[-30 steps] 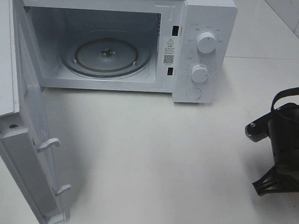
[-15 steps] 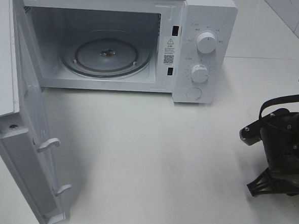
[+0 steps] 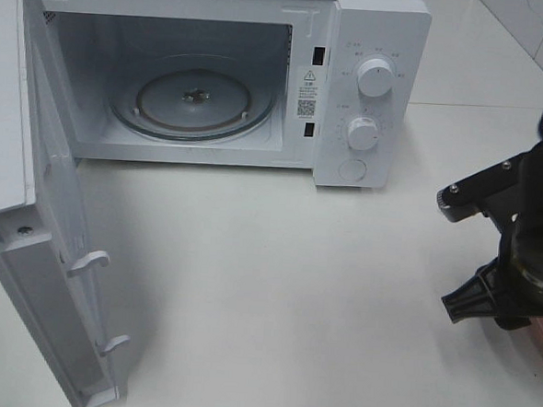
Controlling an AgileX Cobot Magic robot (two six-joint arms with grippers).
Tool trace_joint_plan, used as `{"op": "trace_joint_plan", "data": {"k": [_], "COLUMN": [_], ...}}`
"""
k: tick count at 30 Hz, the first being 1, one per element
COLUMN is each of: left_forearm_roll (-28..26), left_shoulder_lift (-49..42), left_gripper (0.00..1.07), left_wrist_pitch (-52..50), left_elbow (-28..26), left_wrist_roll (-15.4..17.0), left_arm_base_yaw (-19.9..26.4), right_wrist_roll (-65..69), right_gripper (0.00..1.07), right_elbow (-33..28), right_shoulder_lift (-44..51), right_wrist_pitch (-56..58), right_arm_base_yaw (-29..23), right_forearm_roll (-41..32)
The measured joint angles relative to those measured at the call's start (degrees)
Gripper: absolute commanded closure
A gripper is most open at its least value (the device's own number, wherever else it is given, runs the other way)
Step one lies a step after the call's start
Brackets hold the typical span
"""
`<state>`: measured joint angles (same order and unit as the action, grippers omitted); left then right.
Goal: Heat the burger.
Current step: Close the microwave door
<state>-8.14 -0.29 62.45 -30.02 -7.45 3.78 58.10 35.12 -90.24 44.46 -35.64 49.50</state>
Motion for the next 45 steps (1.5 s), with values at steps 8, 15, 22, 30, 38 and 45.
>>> {"op": "trace_joint_plan", "data": {"k": [8, 15, 22, 30, 38, 45], "left_forearm_roll": [0.0, 0.0, 0.0, 0.0, 0.0, 0.0], "left_shoulder_lift": [0.0, 0.0, 0.0, 0.0, 0.0, 0.0], "left_gripper": [0.09, 0.09, 0.09, 0.09, 0.09, 0.09], "left_wrist_pitch": [0.0, 0.0, 0.0, 0.0, 0.0, 0.0], "left_elbow": [0.0, 0.0, 0.0, 0.0, 0.0, 0.0], "left_wrist_roll": [0.0, 0.0, 0.0, 0.0, 0.0, 0.0], "left_arm_base_yaw": [0.0, 0.0, 0.0, 0.0, 0.0, 0.0], "right_wrist_roll": [-20.2, -33.7, -40.0, -42.9, -44.7, -45.1], "right_gripper": [0.36, 0.31, 0.31, 0.31, 0.31, 0.31], "right_elbow": [0.1, 0.1, 0.1, 0.1, 0.1, -1.1], "right_shoulder_lift": [14.3, 26.4, 36.4, 48.9, 54.9, 61.1], "right_wrist_pitch": [-5.2, -5.8, -4.2, 4.2, 8.4, 9.1], "right_arm_base_yaw": [0.0, 0.0, 0.0, 0.0, 0.0, 0.0], "right_forearm_roll": [-14.8, -26.6, -33.9, -36.3, -36.3, -36.3]}}
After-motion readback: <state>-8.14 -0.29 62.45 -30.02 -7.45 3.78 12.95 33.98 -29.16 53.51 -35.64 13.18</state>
